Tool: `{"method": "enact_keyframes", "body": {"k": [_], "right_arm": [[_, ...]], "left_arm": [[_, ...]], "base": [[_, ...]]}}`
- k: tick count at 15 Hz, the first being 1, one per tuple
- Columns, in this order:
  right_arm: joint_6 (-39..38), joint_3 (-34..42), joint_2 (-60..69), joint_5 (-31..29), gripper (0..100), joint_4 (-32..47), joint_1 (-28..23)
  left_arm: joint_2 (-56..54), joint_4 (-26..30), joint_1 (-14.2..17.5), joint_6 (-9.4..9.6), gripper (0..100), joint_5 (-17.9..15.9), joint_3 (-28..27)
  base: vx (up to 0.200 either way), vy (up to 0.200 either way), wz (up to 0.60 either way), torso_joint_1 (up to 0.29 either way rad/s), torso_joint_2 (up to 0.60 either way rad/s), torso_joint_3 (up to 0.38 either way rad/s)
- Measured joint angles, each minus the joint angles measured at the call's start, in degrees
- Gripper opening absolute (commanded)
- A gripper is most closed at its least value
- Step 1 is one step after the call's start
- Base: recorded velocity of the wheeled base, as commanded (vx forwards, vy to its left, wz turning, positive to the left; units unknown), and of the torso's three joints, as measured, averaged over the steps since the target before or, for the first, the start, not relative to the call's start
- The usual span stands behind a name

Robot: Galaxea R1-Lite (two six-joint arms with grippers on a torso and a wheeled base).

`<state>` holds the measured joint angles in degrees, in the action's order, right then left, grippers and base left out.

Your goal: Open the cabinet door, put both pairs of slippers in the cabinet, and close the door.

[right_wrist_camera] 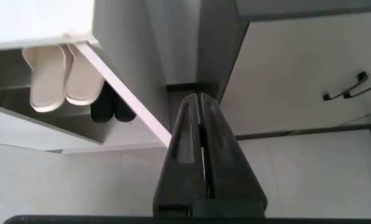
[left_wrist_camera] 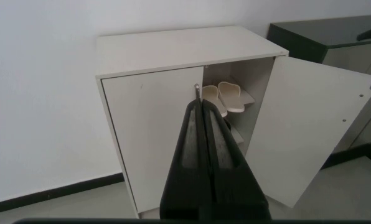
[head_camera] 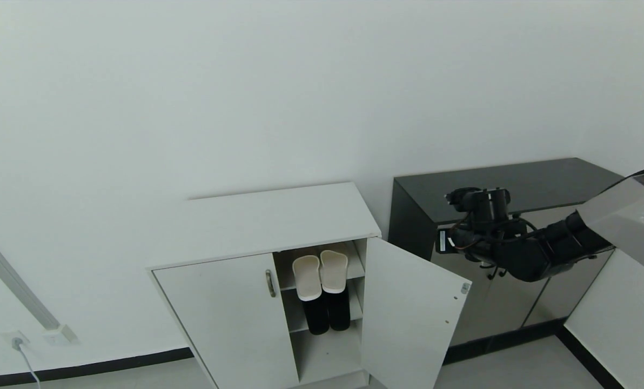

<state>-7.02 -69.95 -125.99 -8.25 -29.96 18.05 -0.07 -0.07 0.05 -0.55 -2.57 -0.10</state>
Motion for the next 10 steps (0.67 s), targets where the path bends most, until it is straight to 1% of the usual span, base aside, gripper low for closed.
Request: {"method": "enact_keyframes", "body": {"k": [2,5,10], "right_arm": [[-0.01,0.16,-1.71,0.0,0,-1.27,-0.37],[-0.01,0.6,-2.68,-0.04,0,-2.17,-0.48],[0.0,0.77,-3.23,0.02,0,-2.57,-0.37]], "left_arm": [[0.0,0.0,0.0,0.01,0,-0.05,0.02],[0.0,0.0,0.02,-0.02,0,-0.05,0.02],[0.0,-0.02,0.0,-0.05,0,0.11,-0.01]], "base": [[0.0,0.0,0.0,0.0,0.0,0.0],[-0.2,0.0,0.0,0.006,0.01,0.002],[0.0,0.0,0.0,0.0,0.0,0.0]]}}
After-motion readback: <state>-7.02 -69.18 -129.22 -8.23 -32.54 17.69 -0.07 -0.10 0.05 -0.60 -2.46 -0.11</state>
